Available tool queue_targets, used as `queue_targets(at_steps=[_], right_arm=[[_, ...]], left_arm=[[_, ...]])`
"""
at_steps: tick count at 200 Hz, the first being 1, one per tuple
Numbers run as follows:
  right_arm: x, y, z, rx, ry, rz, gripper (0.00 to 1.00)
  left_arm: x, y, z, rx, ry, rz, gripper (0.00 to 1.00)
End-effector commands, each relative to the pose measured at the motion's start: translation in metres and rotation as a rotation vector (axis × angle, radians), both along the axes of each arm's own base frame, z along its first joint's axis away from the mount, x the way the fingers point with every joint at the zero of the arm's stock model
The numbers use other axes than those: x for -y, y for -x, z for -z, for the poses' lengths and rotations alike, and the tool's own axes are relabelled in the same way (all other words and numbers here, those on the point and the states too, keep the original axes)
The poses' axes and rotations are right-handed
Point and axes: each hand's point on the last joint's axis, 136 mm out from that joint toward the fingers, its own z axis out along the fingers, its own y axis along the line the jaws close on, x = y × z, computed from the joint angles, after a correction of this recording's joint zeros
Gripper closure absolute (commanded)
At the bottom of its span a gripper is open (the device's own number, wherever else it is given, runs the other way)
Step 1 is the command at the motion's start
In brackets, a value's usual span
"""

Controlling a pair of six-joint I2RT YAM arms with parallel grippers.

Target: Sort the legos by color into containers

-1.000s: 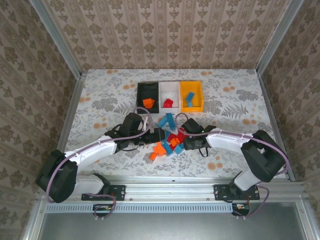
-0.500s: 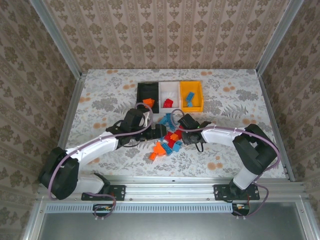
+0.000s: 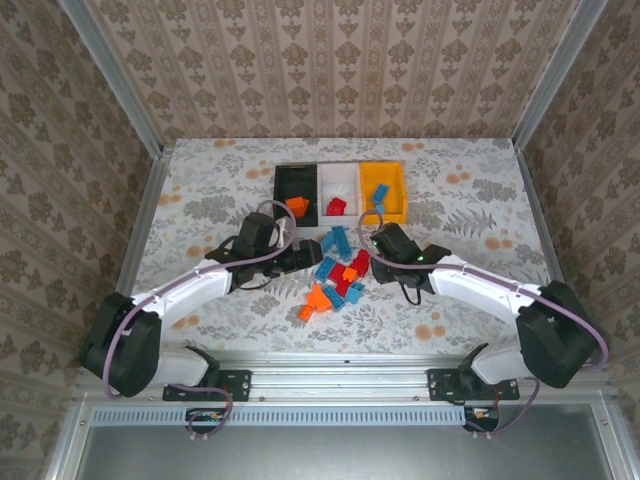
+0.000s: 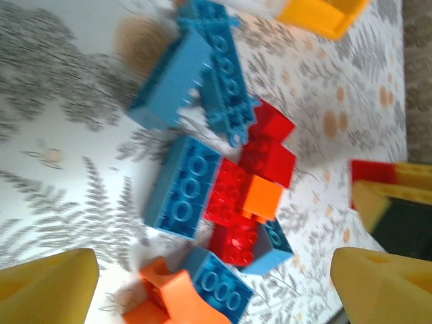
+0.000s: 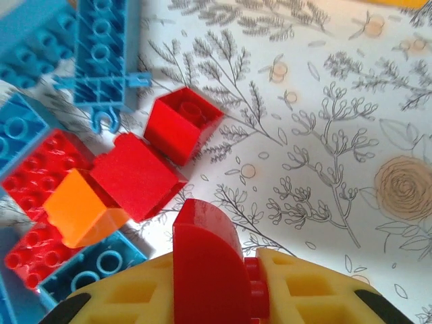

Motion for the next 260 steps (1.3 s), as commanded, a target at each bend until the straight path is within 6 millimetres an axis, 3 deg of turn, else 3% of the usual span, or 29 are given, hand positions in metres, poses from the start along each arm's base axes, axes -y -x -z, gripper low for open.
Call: queue_targets(at_steps=[1,32,51,68,96,126,167,198,224,249,260], right_arm=[[-0.009,-0.021,-0.027,0.055,-0.009,0.001,0.71],[-0.045,-0.073,-0.04,0.11,-0.005,-0.027,0.71],[-0.068,-0.112,-0.048,0.139,0.002,-0.042,0.7],[-0.087,-0.145,-0.039,0.134,0.011,-0.046,0.7],[-0.094,-0.19,-0.025,0.121,0.04,-0.01,0.7],[-0.101,-0.212,-0.019,0.107,0.049,-0.007,0.66],[-0.101,-0.216,-0.017,0.103,0.056,-0.012,0.55],[-0.104,-0.207,-0.048,0.154,0.022,-0.025,0.54],[-0.105,-0.181,-0.08,0.21,-0.049,-0.029,0.53],[-0.09,-0.143,-0.078,0.214,-0.109,0.0,0.53],[-0.08,-0.125,-0.066,0.198,-0.116,0.016,0.53]], left_arm=[[-0.035,-0.002,0.016,-0.053,-0.078,-0.128,0.03],[-0.073,-0.002,0.032,-0.118,-0.093,-0.258,0.03],[-0.086,0.003,0.037,-0.13,-0.088,-0.293,0.03],[-0.092,0.009,0.037,-0.134,-0.088,-0.296,0.02],[-0.097,0.018,0.032,-0.127,-0.089,-0.283,0.02],[-0.099,0.023,0.028,-0.109,-0.078,-0.273,0.02],[-0.093,0.018,0.021,-0.095,-0.059,-0.244,0.02],[-0.08,0.015,0.015,-0.092,-0.041,-0.188,0.03],[-0.062,0.021,0.012,-0.058,-0.093,-0.104,0.06],[-0.034,0.047,0.018,-0.044,-0.179,0.042,0.12],[-0.028,0.059,0.022,-0.038,-0.213,0.085,0.15]])
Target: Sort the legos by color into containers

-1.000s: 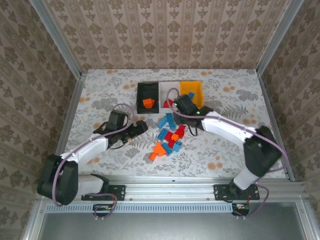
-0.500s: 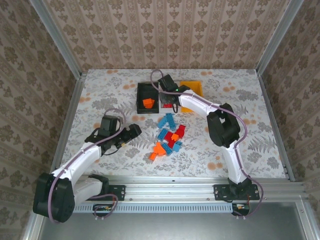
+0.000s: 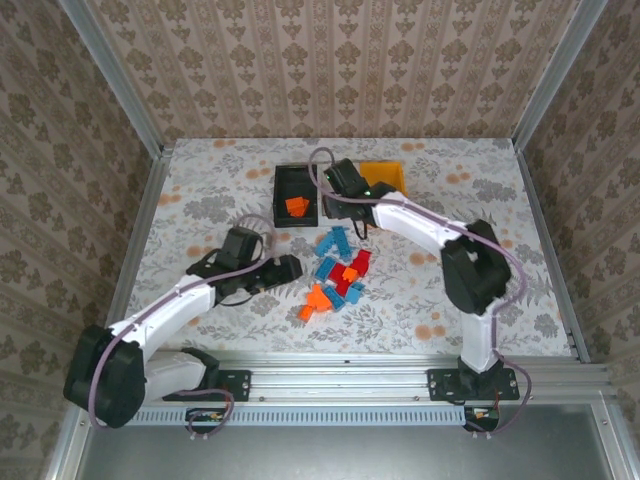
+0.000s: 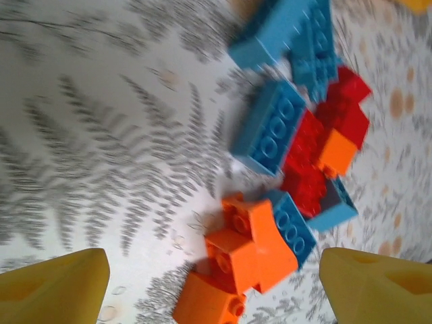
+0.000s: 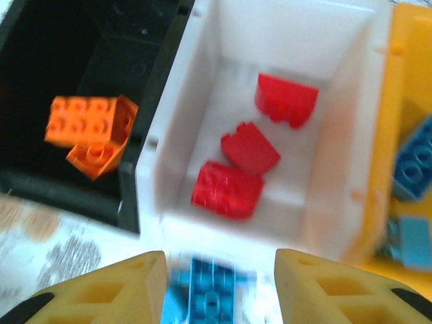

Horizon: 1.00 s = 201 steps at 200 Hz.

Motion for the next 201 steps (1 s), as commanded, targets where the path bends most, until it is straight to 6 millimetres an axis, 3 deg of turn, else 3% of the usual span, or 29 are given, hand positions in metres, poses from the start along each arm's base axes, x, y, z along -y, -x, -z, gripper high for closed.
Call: queue_targets(at_steps=[1,38,65,112,143,201], right_arm=[[0.01,0.024,-0.015,0.048,-0.091,0.041,0.53],[0.05,0.078,0.023,-0.013,-0.078,0.106,0.53],[0.068,0.1,0.042,-0.046,-0.063,0.137,0.53],[0.083,0.108,0.042,-0.038,-0.035,0.166,0.53],[0.089,0.112,0.041,-0.024,-0.026,0.177,0.53],[0.093,0.114,0.044,-0.023,-0.012,0.177,0.53]], left_arm=[[0.008,0.018,0.006,0.02,-0.097,0.099,0.15],[0.021,0.061,0.017,0.075,-0.191,0.238,0.17],[0.018,0.072,0.028,0.111,-0.261,0.294,0.17],[0.025,0.075,0.052,0.09,-0.377,0.396,0.17],[0.022,0.074,0.069,0.072,-0.471,0.402,0.25],[0.024,0.059,0.073,0.135,-0.502,0.377,0.34]])
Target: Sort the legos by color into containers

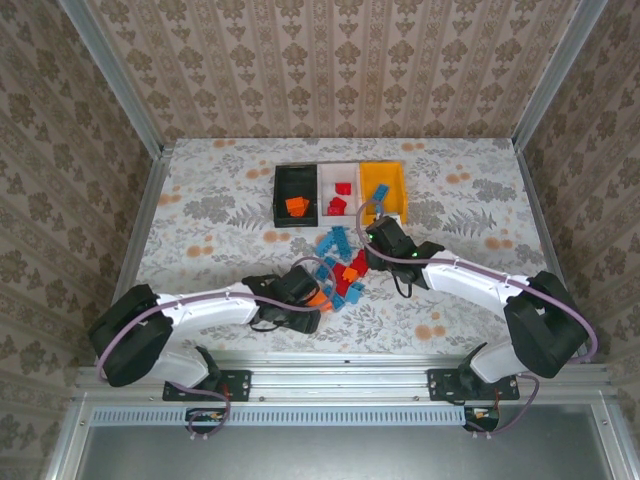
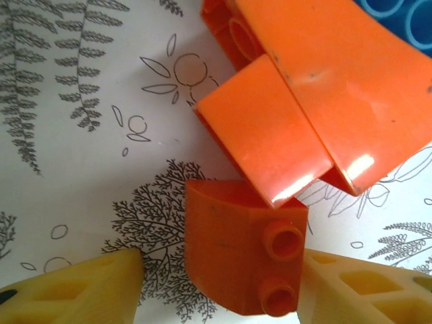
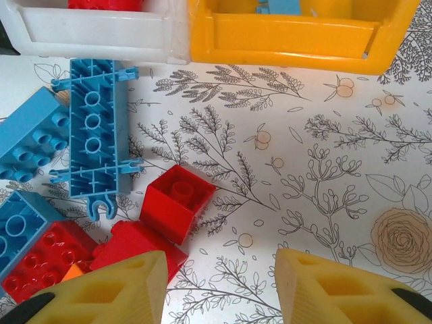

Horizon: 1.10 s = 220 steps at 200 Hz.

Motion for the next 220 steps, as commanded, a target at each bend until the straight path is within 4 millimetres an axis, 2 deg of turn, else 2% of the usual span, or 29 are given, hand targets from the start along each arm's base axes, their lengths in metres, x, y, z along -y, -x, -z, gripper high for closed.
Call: queue_targets(at_steps=[1,16,36,76,126,160,185,200,202,220], right_arm=[[0.006,-0.001,-0.006,0.024,0.007,0.025,0.53],[0.007,-0.001,-0.007,0.026,0.011,0.025,0.53],[0.007,-0.001,-0.008,0.027,0.018,0.022,0.53],[0.01,-0.001,-0.01,0.034,0.026,0.023,0.53],[0.007,-0.002,-0.008,0.03,0.016,0.021,0.53],[0.008,-0.001,-0.011,0.039,0.012,0.022,0.54],[0.011,0.001,-0.009,0.037,0.018,0.027,0.54],[0.013,0.003,-0.005,0.033,0.017,0.035,0.54],[0.013,0.003,-0.009,0.044,0.007,0.037,0.54],[0.014,0.006,-0.01,0.054,-0.023,0.046,0.54]], left_arm=[[0.005,-0.015,-0.005,0.076,-0.015,0.014,0.34],[0.008,-0.019,-0.004,0.09,-0.017,0.025,0.36],[0.01,-0.024,0.0,0.098,-0.037,0.023,0.46],[0.009,-0.023,0.006,0.088,-0.052,0.022,0.53],[0.005,-0.024,-0.003,0.108,-0.044,0.008,0.55],[-0.003,-0.026,-0.028,0.144,-0.038,-0.015,0.56],[-0.007,-0.031,-0.058,0.185,-0.012,-0.025,0.57],[-0.007,-0.041,-0.08,0.217,0.027,-0.044,0.57],[-0.008,-0.043,-0.082,0.22,0.032,-0.049,0.57],[-0.007,-0.068,-0.11,0.262,0.112,-0.105,0.58]])
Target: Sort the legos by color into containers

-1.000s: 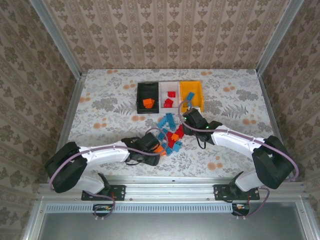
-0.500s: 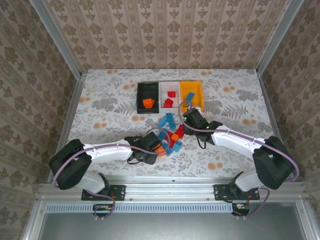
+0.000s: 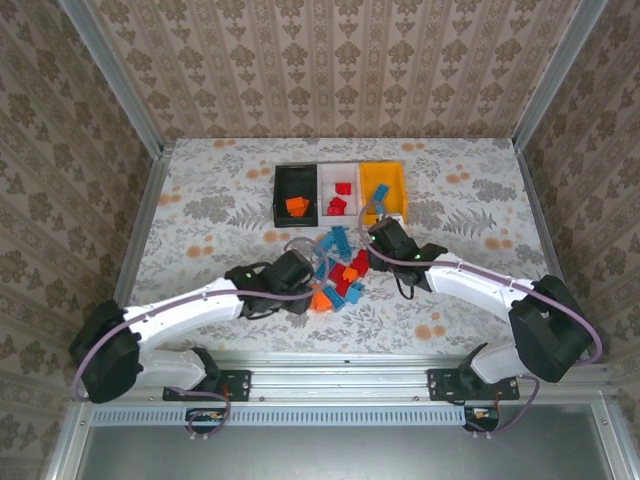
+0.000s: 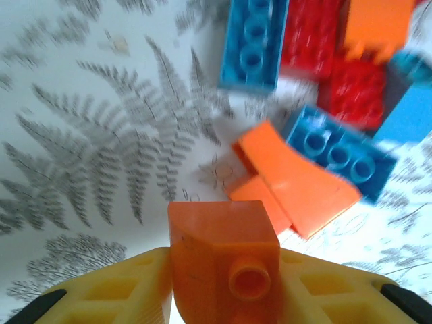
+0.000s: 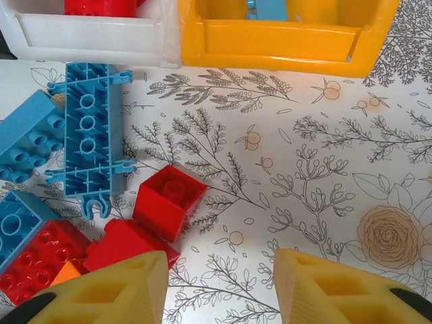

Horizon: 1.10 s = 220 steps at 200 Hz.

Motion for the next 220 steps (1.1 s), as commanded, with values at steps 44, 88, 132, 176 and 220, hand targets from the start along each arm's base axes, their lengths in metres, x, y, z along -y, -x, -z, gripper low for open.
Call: queue_targets(at_steps=[44,88,132,176,220], right_arm=[[0.007,0.004,-0.005,0.032,-0.043,0.031,0.54],[0.016,0.013,-0.006,0.035,-0.033,0.031,0.54],[0.031,0.022,-0.008,0.048,-0.015,0.039,0.54],[0.035,0.025,-0.003,0.043,-0.023,0.037,0.53],[0.027,0.017,0.005,0.028,-0.037,0.027,0.52]], left_arm=[[0.005,-0.098,-0.081,0.113,0.185,-0.109,0.57],[0.013,-0.178,-0.07,0.074,0.139,-0.158,0.57],[0.01,-0.222,-0.05,0.021,0.086,-0.204,0.55],[-0.006,-0.19,-0.036,0.018,0.07,-0.24,0.32],[-0.004,-0.162,-0.007,-0.015,0.042,-0.198,0.16]])
